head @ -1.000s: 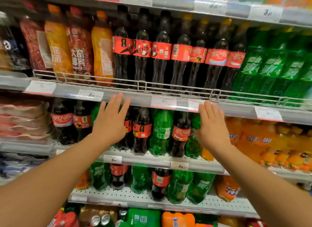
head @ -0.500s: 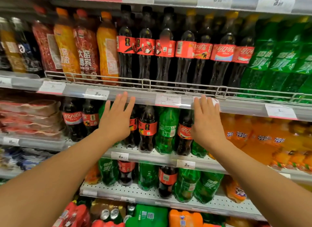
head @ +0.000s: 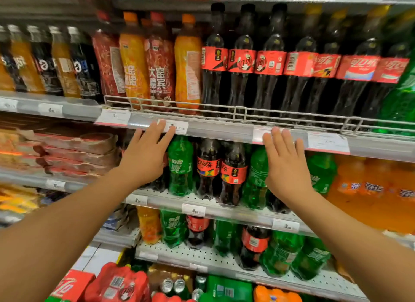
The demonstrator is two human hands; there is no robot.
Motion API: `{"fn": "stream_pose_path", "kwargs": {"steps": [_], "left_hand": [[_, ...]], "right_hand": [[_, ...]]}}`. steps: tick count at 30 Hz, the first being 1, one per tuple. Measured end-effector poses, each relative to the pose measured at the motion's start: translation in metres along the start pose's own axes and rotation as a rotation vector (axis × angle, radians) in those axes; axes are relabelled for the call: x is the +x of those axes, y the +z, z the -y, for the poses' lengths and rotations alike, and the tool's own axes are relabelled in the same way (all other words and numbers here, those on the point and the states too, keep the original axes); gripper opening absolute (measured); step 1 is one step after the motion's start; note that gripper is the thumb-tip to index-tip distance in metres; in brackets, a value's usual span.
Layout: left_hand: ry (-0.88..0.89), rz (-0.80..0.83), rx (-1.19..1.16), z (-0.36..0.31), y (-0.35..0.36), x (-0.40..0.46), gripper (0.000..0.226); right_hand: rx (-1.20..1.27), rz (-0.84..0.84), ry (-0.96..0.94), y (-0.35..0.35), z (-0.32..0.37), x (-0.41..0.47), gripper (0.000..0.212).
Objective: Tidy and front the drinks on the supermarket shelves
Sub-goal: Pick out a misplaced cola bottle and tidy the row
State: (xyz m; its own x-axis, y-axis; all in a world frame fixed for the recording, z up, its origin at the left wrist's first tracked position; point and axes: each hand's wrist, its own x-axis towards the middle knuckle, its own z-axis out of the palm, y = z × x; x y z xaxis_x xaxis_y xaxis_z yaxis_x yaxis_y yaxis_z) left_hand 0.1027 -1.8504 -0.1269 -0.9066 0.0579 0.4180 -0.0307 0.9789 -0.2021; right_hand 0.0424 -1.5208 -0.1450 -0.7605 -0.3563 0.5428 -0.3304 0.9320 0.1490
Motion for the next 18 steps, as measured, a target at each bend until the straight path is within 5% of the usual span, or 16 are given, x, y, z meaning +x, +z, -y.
{"fn": "stream_pose_path", "kwargs": {"steps": [14, 18], "left_hand": [[0.031, -0.129, -0.171, -0.003, 0.044, -0.005, 0.098], [0.185, 0.019, -0.305, -0.014, 0.075, -0.042, 0.088]], "right_hand": [[0.038, 0.073, 0.193, -0.007, 0.016, 0.001, 0.090], [0.040, 0.064, 0.189, -0.008, 0.017, 0.002, 0.088]]}}
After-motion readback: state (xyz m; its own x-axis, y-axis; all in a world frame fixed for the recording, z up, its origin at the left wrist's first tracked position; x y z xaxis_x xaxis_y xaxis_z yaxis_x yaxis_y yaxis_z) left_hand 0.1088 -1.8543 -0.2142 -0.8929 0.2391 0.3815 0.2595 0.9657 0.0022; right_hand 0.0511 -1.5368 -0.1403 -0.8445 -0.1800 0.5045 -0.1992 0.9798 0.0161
